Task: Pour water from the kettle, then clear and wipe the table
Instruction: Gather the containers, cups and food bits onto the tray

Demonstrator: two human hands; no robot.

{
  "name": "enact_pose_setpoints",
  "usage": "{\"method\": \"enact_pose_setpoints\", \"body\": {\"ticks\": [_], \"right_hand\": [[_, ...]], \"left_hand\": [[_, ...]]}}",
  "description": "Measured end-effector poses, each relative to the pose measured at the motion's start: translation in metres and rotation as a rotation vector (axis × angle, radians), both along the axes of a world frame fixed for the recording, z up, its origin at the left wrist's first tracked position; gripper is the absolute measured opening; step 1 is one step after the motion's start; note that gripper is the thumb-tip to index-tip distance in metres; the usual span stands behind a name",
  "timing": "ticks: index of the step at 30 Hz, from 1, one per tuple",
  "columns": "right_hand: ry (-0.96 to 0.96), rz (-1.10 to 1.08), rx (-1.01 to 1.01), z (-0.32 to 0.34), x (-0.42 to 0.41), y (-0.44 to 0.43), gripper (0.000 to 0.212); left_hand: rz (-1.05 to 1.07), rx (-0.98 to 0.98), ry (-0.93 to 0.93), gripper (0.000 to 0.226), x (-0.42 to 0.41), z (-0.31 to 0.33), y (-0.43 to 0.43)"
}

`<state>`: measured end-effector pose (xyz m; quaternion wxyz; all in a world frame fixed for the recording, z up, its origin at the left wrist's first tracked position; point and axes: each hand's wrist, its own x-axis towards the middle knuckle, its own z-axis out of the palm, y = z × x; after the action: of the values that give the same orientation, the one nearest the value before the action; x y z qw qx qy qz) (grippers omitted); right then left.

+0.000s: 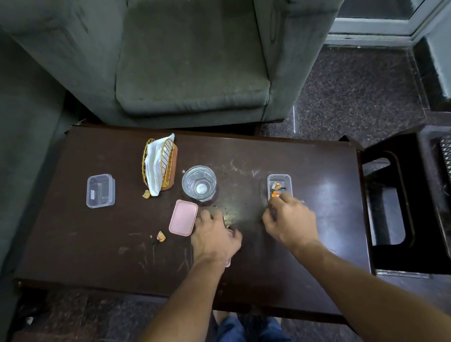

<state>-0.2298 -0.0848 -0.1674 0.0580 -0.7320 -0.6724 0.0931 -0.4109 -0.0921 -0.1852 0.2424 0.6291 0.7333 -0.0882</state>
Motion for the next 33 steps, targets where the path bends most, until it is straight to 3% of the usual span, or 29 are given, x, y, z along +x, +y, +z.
{"method": "enact_pose_setpoints", "body": {"ticks": [4, 10, 13, 16, 20, 25, 30, 33], "right_hand": [[0.016, 0.047, -0.033, -0.003, -0.013, -0.008, 0.013], [0.107, 0.045, -0.033, -0.001, -0.02, -0.021, 0.017], [0.252, -0.022, -0.054, -0.002, -0.014, -0.026, 0.02], [0.473, -0.166, -0.119, 0.001, -0.005, -0.024, 0.046], [0.63, -0.09, -0.166, 0.01, 0.006, -0.02, 0.052], [0.81, -0.104, -0.157, 0.021, 0.012, -0.008, 0.057], [0.697, -0.216, -0.172, 0.016, 0.022, -0.001, 0.071], [0.566, -0.254, -0.143, 0.012, 0.025, 0.003, 0.085]], "left_hand": [[0.036, -0.048, -0.022, 0.059, -0.003, -0.006, -0.01], [0.129, 0.037, -0.097, 0.059, 0.004, -0.003, -0.011], [0.25, 0.106, -0.345, 0.051, 0.016, 0.008, 0.005], [0.389, 0.101, -0.636, 0.045, 0.031, 0.022, 0.03], [0.555, 0.046, -0.99, 0.046, 0.058, 0.039, 0.055], [0.565, -0.096, -1.179, 0.035, 0.093, 0.054, 0.073], [0.523, -0.19, -1.209, 0.047, 0.112, 0.058, 0.092], [0.447, -0.208, -1.146, 0.04, 0.118, 0.05, 0.099]]}}
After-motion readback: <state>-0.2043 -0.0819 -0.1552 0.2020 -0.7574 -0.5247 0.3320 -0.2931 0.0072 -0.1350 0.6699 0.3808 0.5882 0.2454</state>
